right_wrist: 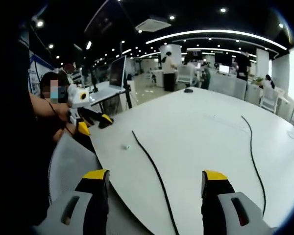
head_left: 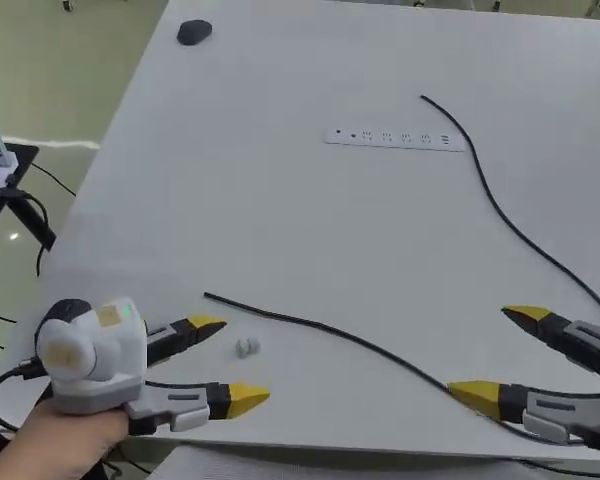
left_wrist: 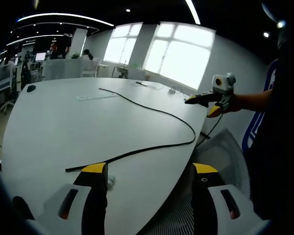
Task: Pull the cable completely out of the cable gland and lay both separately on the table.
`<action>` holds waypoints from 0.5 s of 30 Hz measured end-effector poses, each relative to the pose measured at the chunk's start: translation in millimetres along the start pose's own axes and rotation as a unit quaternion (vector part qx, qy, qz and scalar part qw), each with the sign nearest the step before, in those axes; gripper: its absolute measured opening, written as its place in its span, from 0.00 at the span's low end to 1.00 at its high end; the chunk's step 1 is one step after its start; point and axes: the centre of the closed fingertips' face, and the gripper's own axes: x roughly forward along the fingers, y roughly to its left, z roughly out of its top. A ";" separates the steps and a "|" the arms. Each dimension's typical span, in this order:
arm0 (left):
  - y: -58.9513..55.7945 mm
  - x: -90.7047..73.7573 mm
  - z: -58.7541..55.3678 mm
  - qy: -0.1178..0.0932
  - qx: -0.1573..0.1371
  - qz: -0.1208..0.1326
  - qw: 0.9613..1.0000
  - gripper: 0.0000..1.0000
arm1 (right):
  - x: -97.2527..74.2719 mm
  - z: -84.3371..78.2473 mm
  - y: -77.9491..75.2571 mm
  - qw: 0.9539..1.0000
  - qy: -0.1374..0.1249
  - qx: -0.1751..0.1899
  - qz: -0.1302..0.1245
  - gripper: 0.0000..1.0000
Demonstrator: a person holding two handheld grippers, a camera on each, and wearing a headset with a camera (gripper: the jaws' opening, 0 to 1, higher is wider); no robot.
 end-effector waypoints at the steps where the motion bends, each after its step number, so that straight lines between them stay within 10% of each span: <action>1: -2.7 -0.9 -0.3 0.002 -0.002 0.001 1.000 0.72 | -0.5 -6.8 1.9 1.000 0.005 0.005 0.002 0.79; 11: -9.1 -6.2 -23.6 0.055 0.033 0.019 0.998 0.84 | -4.1 -63.8 -1.1 0.998 0.065 0.018 0.022 0.93; 15: -10.1 -7.9 -26.3 0.061 0.033 0.018 0.997 0.89 | -2.5 -62.3 2.7 0.997 0.063 0.015 0.031 0.96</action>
